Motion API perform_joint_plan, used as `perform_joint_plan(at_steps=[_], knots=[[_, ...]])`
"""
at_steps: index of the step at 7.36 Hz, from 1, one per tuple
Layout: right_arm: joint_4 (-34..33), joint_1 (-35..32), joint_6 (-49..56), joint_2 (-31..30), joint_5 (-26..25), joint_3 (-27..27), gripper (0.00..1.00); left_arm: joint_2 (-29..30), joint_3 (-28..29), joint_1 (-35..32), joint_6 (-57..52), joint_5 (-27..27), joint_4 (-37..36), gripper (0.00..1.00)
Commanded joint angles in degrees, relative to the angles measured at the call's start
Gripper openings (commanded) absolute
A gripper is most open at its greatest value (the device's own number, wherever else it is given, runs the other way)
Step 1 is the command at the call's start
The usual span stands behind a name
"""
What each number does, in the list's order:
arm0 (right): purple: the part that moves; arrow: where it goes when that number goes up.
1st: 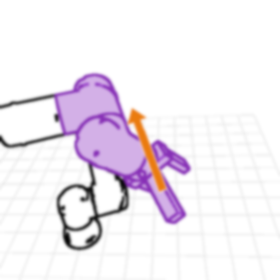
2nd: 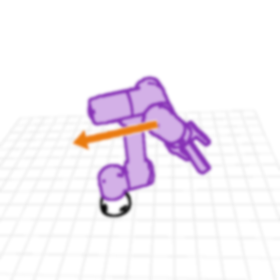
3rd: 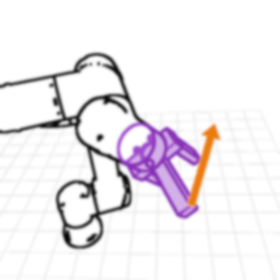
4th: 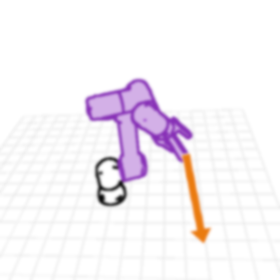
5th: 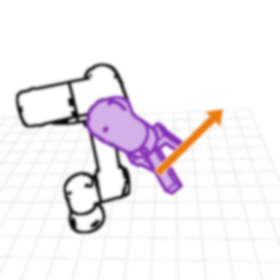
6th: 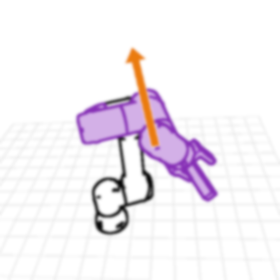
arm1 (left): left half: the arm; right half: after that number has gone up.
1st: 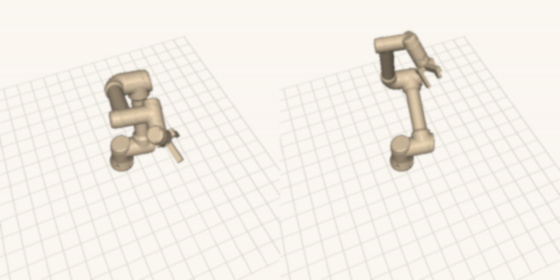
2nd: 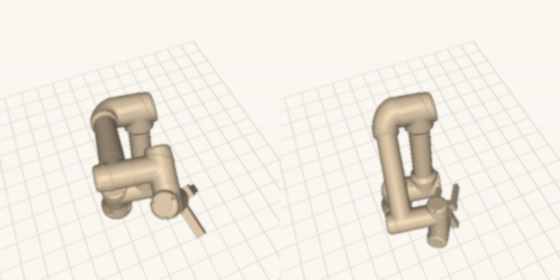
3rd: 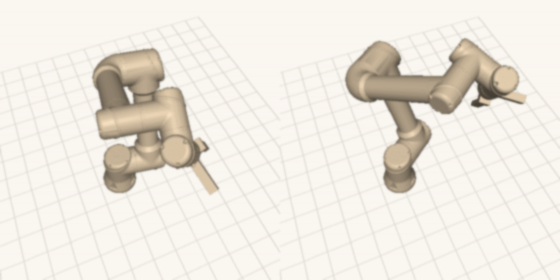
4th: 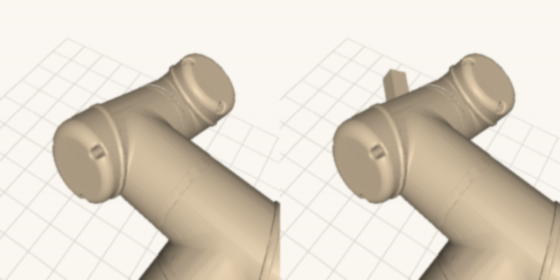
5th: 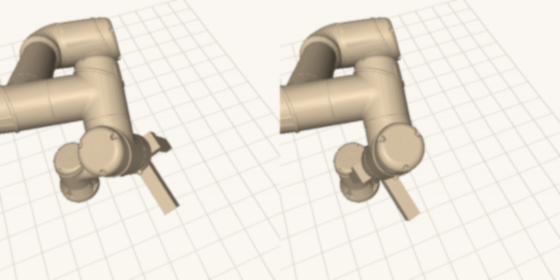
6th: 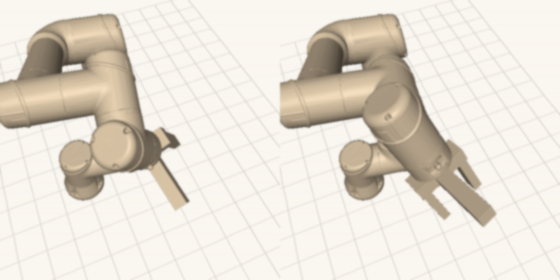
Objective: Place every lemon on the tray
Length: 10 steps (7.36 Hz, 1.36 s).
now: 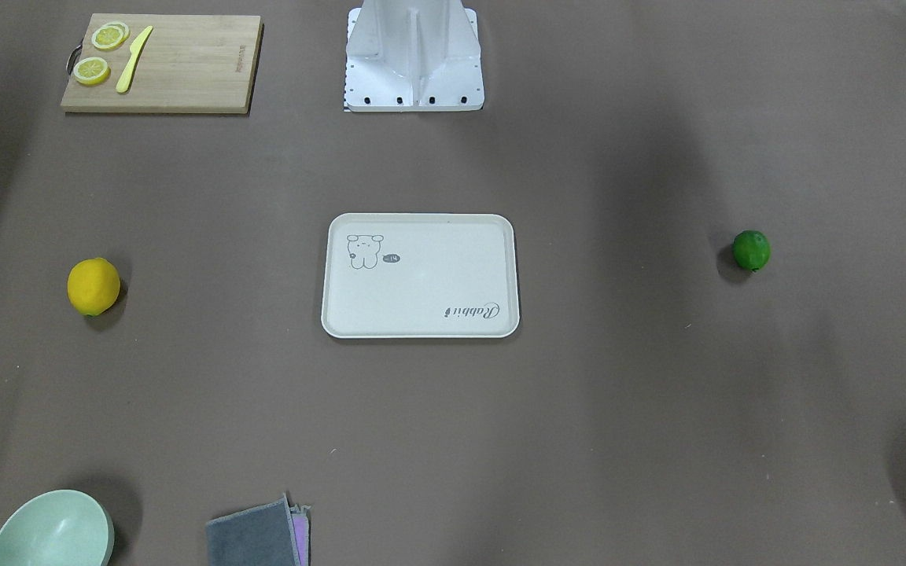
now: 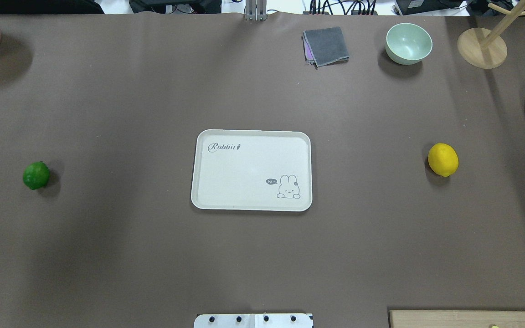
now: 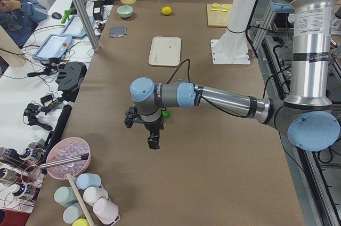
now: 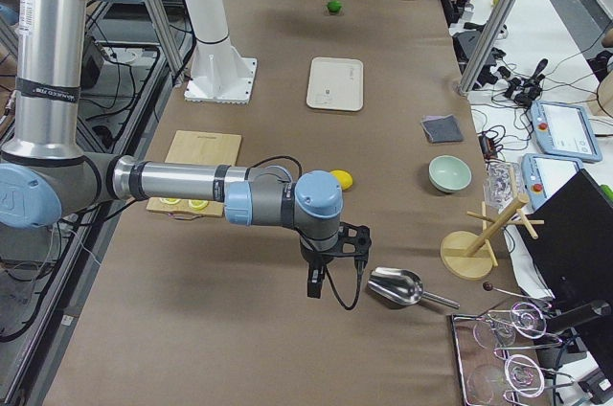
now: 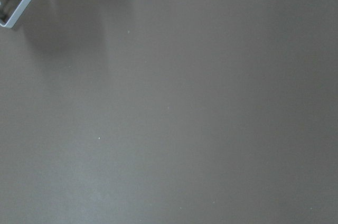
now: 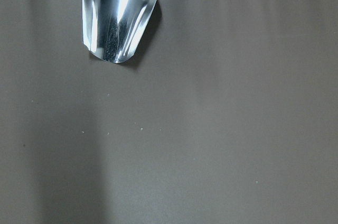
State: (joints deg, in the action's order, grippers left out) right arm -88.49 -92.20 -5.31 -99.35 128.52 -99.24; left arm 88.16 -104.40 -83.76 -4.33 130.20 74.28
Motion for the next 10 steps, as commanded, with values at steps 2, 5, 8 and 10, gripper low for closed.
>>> perform_joint_plan(at_steps=[2,5,8,10], knots=[[0.2,0.0,0.0,-0.1,0.1,0.0,1.00,2.8,-5.0,10.8,17.0,0.1,0.3,0.98],[0.7,0.5,-3.9,1.1,5.3,-0.6,1.00,4.7,-5.2,17.6,28.1,-0.1,7.1,0.98],[0.6,7.2,-15.7,7.2,7.6,-0.8,1.00,8.4,-0.7,21.5,32.5,-0.5,8.2,0.98],[0.6,13.0,-24.8,12.1,7.6,-0.7,1.00,8.3,1.6,23.4,36.0,-0.3,13.1,0.98]])
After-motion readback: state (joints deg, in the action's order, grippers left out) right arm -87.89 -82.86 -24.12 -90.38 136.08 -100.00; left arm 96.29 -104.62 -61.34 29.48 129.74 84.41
